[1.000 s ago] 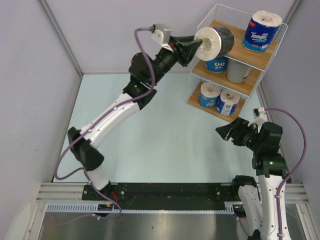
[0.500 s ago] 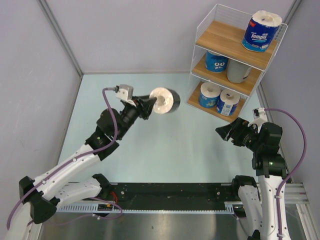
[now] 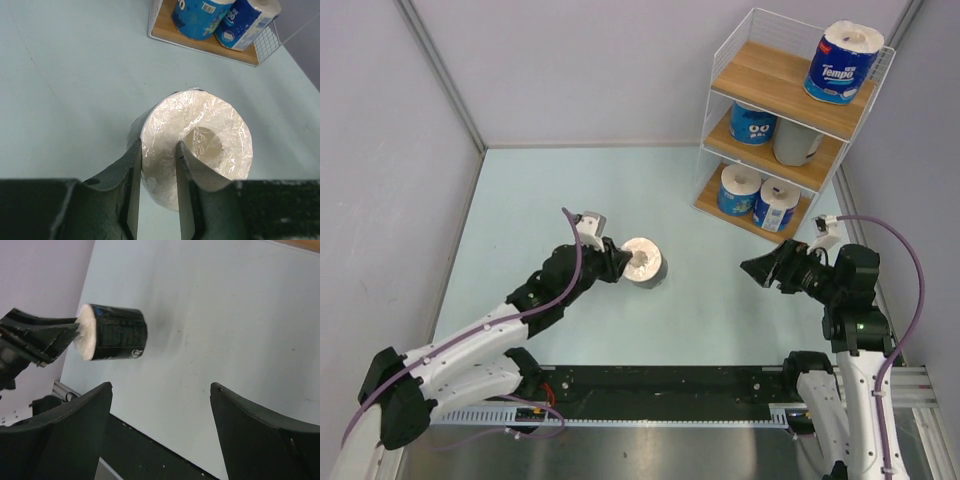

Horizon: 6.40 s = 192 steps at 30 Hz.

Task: Place and organize the paper towels onto the shelf

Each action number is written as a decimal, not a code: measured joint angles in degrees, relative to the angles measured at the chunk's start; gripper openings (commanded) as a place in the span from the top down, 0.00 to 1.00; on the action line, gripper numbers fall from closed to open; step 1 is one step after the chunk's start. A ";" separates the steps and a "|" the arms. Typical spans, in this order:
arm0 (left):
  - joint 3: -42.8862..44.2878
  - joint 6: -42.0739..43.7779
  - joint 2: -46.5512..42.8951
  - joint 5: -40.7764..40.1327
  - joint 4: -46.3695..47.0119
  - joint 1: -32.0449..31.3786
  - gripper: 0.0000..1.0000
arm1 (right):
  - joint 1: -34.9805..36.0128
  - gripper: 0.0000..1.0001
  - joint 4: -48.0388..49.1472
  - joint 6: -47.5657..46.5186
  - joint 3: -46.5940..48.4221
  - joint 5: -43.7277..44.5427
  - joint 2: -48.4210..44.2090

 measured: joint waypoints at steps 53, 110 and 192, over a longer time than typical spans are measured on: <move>-9.79 -4.85 -6.93 -13.38 1.75 -9.46 0.00 | 55.01 0.19 21.24 14.67 2.19 44.33 40.72; -0.37 -7.80 4.81 -38.16 -17.09 -9.46 0.00 | 39.91 0.60 -8.15 -8.26 71.78 57.66 51.39; -7.96 -8.50 3.32 -33.33 -11.96 -9.46 0.00 | 11.50 0.28 -0.70 -6.34 98.71 47.60 71.82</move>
